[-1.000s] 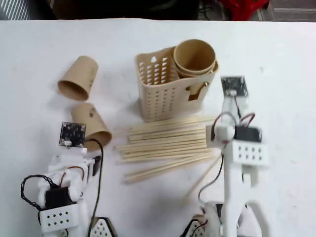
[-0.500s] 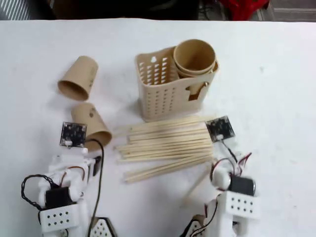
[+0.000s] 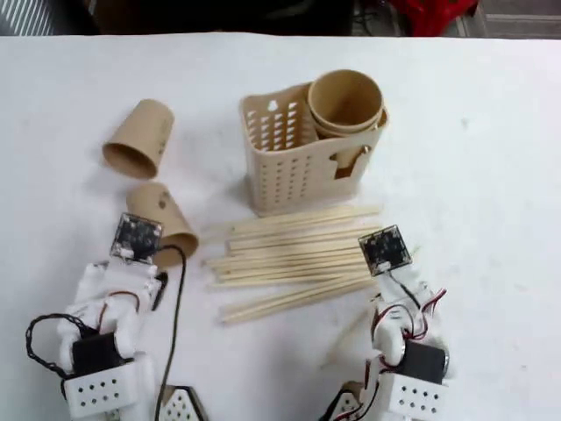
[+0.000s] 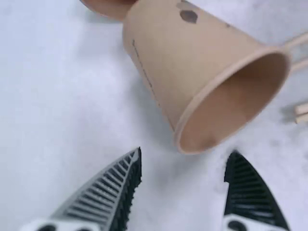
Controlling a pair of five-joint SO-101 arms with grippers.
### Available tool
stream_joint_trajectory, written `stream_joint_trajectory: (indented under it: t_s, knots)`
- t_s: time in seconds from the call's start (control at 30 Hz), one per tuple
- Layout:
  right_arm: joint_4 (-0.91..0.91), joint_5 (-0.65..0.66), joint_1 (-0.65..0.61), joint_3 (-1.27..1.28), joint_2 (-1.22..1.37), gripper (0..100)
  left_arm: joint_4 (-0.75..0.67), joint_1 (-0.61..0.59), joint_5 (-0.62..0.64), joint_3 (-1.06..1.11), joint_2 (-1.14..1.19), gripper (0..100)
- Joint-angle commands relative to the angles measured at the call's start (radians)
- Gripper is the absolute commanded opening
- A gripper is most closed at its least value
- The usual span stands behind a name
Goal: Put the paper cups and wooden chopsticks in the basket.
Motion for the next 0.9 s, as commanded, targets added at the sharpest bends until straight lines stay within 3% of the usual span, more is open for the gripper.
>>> stream_joint_trajectory:
  t_s: [0.0, 0.13, 0.33, 0.5, 0.7, 0.87]
  knots:
    - [0.027, 0.075, 0.008, 0.012, -0.018, 1.8, 0.089, -0.007, -0.046, -0.173, -0.008, 30]
    - [0.027, 0.077, 0.008, 0.014, -0.016, 1.8, 0.186, -0.005, -0.058, -0.330, -0.007, 39]
    - [0.028, 0.078, 0.008, 0.015, -0.016, 1.8, 0.129, -0.005, -0.071, -0.393, -0.002, 38]
    - [0.028, 0.080, 0.008, 0.017, -0.016, 1.8, 0.080, -0.004, -0.080, -0.354, -0.002, 38]
    - [0.028, 0.080, 0.007, 0.017, -0.016, 1.8, -0.049, -0.004, -0.175, -0.178, -0.002, 38]
    - [0.028, 0.080, 0.007, 0.017, -0.016, 1.8, -0.064, -0.004, -0.178, -0.164, -0.002, 38]
